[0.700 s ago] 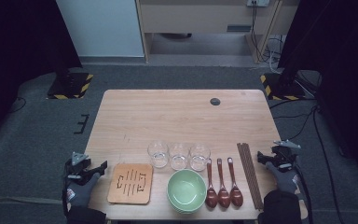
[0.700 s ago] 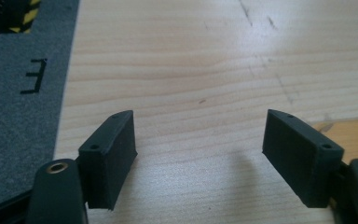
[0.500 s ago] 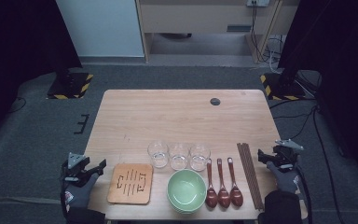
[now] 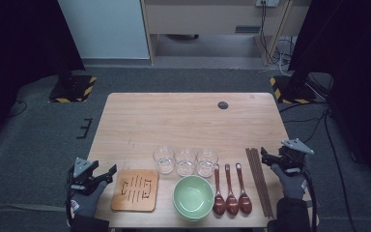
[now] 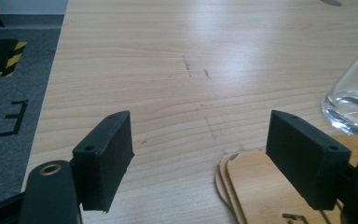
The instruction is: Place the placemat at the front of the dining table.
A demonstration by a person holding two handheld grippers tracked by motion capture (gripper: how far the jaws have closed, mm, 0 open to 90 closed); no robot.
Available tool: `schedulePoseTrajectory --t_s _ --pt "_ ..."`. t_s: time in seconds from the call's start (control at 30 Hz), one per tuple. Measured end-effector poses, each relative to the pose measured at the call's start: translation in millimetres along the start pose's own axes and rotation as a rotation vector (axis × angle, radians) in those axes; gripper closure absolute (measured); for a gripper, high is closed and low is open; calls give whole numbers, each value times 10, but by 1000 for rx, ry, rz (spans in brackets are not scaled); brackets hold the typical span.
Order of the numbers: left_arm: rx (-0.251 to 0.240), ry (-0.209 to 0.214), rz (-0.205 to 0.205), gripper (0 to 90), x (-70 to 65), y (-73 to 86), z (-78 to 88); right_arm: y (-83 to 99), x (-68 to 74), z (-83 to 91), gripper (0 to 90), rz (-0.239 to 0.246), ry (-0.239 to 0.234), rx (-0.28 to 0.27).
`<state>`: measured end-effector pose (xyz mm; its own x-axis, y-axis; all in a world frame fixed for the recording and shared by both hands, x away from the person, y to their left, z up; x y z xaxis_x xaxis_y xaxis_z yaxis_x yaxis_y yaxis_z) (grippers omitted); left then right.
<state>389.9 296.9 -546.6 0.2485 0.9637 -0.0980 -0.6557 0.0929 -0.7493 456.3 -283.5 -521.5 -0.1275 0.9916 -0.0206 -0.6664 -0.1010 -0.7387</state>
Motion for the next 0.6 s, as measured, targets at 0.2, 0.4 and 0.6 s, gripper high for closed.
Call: schedulePoseTrajectory --t_s 0.2,0.4,0.6 --pt "-1 22 4 187 -51 -17 -2 -188 263 208 38 23 -49 -57" --pt "4 36 -1 174 -104 -27 -20 -386 520 462 37 51 -89 -129" --pt "10 55 -12 166 -161 -53 -27 -585 733 717 37 54 -115 -206"
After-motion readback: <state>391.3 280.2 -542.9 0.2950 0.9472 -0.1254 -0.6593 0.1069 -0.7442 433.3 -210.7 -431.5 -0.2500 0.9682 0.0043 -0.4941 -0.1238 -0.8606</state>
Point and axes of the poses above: each handheld gripper's, and its own axes: z roughly backward along the jaws, y roughly out of its underside, x roughly to its left, the point moved 9 cm from there along -z, roughly forward along the jaws, and after that the axes turned 11 degrees about x, right-handed, at the moved point
